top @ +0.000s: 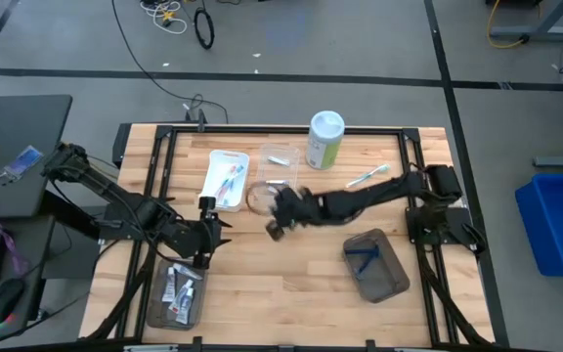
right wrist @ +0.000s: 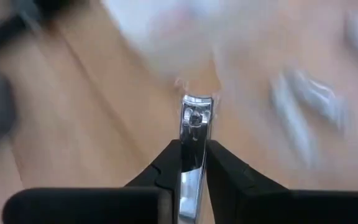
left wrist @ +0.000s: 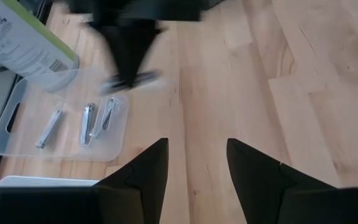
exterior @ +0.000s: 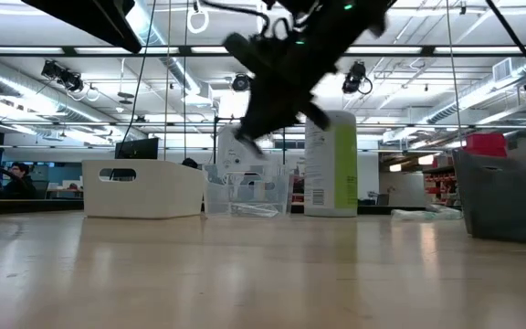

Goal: Pick & Place Travel size toiletries
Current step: Put the nail cutter into the transparent bin, then put the green and white toothbrush into the white bin

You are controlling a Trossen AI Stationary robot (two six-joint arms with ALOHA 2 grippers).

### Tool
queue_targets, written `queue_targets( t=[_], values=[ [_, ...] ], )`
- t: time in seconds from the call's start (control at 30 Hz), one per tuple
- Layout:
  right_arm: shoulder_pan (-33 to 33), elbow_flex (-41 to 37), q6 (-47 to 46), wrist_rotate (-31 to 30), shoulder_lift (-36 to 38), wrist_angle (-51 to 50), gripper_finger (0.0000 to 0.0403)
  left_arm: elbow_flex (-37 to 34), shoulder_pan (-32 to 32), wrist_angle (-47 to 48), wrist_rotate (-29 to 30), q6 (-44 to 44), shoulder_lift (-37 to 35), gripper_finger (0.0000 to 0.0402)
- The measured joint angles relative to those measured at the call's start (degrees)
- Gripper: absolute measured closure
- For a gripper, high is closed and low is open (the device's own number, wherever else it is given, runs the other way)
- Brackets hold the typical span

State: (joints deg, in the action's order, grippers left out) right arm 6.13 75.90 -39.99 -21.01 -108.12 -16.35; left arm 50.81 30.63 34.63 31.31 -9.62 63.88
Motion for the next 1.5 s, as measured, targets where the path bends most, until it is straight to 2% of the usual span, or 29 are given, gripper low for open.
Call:
queue_targets(
  t=[0.13, 0.23, 0.33, 0.53, 0.67, 0.73, 0.97, 1.13, 1.33, 1.5],
  values=[
    [-5.7, 0.0, 14.6, -2.6, 0.0, 17.3, 0.0345, 0.0, 0.0, 0.0, -0.2, -0.7, 0.0, 0.0232],
    [-9.9, 0.0, 22.4, -4.1, -0.3, 24.0, 0.0344, 0.0, 0.0, 0.1, -0.3, -0.7, 0.0, 0.0232],
    [-13.9, 0.0, 24.3, -4.1, -0.3, 23.3, 0.0344, 0.0, 0.0, 0.1, -0.3, -0.8, 0.0, 0.0232],
    [-19.6, -0.6, 25.7, -3.2, -0.7, 14.7, 0.0337, 0.0, 0.0, 0.1, -0.3, -0.5, 0.0, 0.0232],
    [-21.6, -2.2, 29.1, 5.5, -0.8, 13.2, 0.0310, 0.0, 0.0, 0.1, 0.3, -0.5, 0.0, 0.0232],
    [-21.9, -2.7, 29.8, 8.0, -0.8, 13.2, 0.0291, 0.0, 0.0, 0.1, 1.0, -0.5, 0.0, 0.0232],
    [-21.4, -2.1, 32.9, 3.7, -0.7, 10.6, 0.0227, 0.0, 0.0, 0.1, 1.4, -1.0, 0.0, 0.0232],
    [-19.5, 3.6, 37.0, 0.4, 3.0, 0.5, 0.0200, 0.0, 0.0, 0.1, 1.5, -1.9, 0.0, 0.0232],
    [-16.4, 9.7, 43.6, -1.0, 10.5, -24.3, 0.0193, 0.0, 0.0, 0.1, 1.5, -4.9, 0.0, 0.0232],
    [-15.3, 9.9, 41.6, -1.0, 17.0, -44.2, 0.0200, 0.0, 0.0, -0.8, 1.5, -4.9, 0.0, 0.0232]
  ],
)
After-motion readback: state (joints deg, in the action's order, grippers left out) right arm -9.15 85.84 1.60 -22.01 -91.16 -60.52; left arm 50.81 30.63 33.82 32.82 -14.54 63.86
